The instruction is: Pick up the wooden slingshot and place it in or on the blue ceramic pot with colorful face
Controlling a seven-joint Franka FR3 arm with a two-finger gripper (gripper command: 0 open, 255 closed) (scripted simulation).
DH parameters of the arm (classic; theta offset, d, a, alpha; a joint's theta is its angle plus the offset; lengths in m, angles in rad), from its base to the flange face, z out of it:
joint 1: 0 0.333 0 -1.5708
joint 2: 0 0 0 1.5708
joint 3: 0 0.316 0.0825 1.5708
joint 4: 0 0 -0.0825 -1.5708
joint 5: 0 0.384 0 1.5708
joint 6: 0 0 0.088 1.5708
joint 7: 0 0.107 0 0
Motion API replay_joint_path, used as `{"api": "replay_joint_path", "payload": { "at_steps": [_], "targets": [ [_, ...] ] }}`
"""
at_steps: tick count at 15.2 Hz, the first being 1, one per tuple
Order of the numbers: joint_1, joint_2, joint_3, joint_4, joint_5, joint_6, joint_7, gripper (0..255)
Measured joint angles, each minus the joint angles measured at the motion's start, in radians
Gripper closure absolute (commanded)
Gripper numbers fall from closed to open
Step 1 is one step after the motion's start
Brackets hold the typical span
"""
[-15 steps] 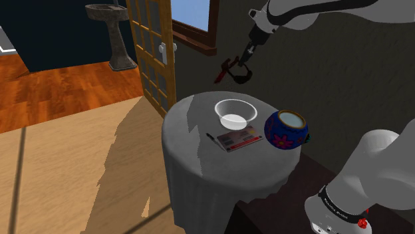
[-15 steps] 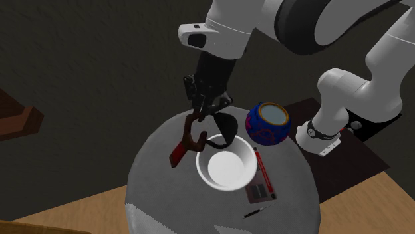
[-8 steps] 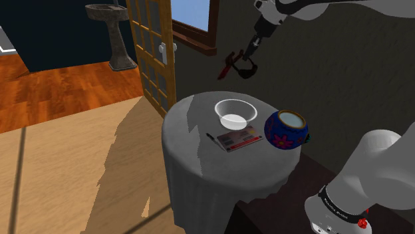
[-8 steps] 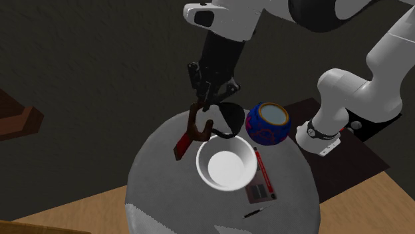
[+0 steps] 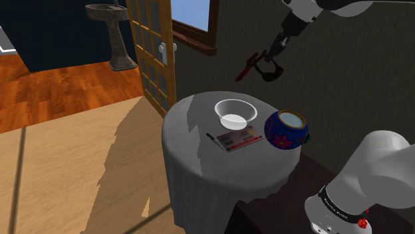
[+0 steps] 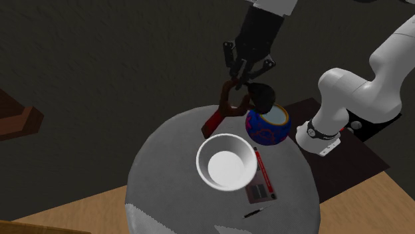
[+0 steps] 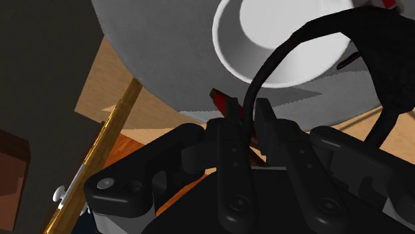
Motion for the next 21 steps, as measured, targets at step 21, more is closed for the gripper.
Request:
{"api": "replay_joint_path", "payload": {
  "at_steps": [21],
  "targets": [
    [-0.165,-0.565,-0.009,-0.22,-0.106,-0.352,-0.071,255]
  ]
}}
